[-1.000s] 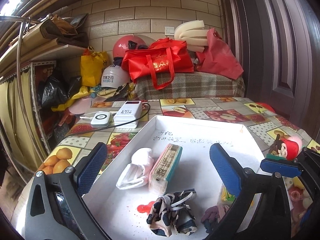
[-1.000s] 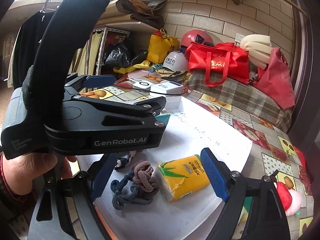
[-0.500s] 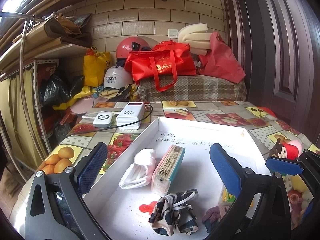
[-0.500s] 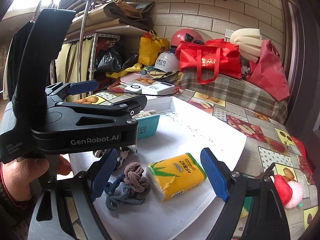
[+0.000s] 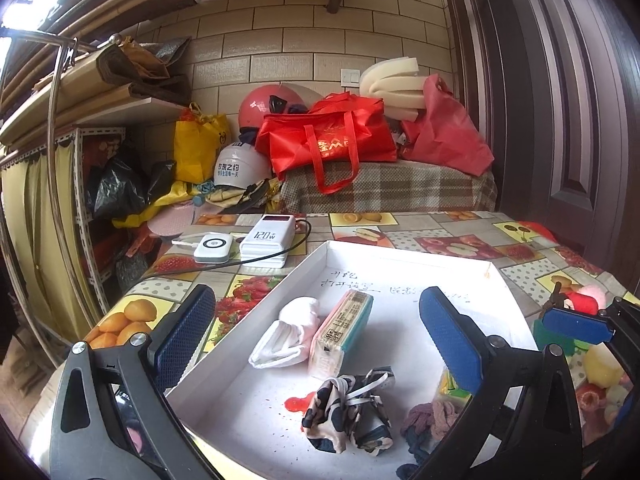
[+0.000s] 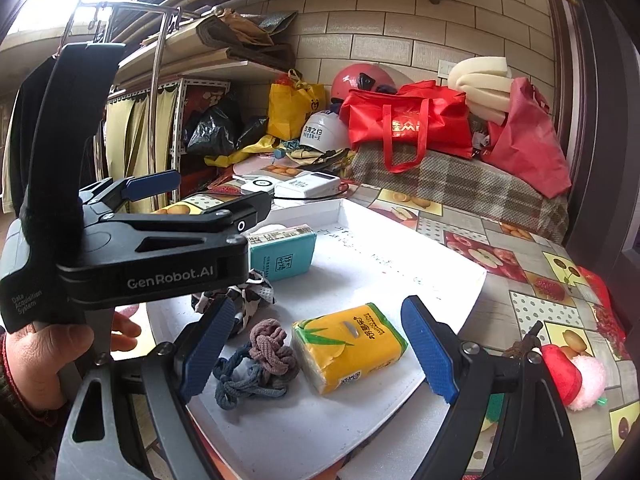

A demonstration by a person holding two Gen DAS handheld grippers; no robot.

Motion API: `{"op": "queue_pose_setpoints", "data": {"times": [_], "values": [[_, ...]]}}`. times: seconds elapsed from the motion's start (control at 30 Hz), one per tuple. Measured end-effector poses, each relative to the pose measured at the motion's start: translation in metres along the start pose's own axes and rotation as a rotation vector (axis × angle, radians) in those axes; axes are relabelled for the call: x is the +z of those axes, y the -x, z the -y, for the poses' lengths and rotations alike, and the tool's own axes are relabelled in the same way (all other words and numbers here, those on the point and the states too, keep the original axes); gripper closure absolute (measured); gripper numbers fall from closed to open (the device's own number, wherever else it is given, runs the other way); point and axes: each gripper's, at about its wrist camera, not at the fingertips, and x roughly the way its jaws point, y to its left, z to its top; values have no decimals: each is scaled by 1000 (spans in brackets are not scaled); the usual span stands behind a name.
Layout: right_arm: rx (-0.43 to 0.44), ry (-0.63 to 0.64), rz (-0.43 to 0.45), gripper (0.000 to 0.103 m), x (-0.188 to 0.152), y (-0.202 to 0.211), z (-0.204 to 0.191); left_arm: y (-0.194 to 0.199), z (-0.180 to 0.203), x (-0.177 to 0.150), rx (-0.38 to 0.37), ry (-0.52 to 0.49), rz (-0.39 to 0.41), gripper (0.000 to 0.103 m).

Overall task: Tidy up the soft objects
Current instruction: 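Withdraw both open tools from the tray toward the remaining pile, then reach the right tool to the yellow hexagonal sponge while the left tool approaches the white foam sheet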

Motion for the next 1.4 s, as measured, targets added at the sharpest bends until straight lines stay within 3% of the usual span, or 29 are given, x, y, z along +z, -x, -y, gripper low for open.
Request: {"op": "queue_pose_setpoints", "data": {"times": [0.23, 0.43, 0.57, 0.67, 0.83, 1.0, 1.07, 1.23, 1.33, 1.4], "values": [[-12, -165, -32, 18, -16, 25, 51, 16, 15, -6, -139, 11, -44, 0], [-132, -238, -65, 17, -48, 74, 117, 29, 66, -14, -362, -121, -114, 0], [-151, -305, -145, 17, -66, 89, 155, 44, 111, -23, -535, -240, -172, 0], [-163, -385, -150, 17, -73, 97, 173, 50, 140, -30, -656, -268, -255, 0], [-167, -445, -142, 17, -79, 100, 182, 51, 177, -38, -651, -304, -338, 0], [-164, -460, -121, 17, -81, 106, 186, 25, 187, -44, -611, -264, -455, 1], [-160, -475, -124, 17, -83, 106, 189, 21, 191, -45, -598, -259, -466, 1], [-147, -529, -113, 17, -87, 109, 198, 22, 211, -54, -566, -352, -506, 1], [-138, -569, -111, 17, -90, 110, 205, 33, 211, -56, -649, -302, -516, 1], [-131, -600, -109, 17, -93, 110, 210, 45, 214, -59, -753, -278, -533, 1]]}}
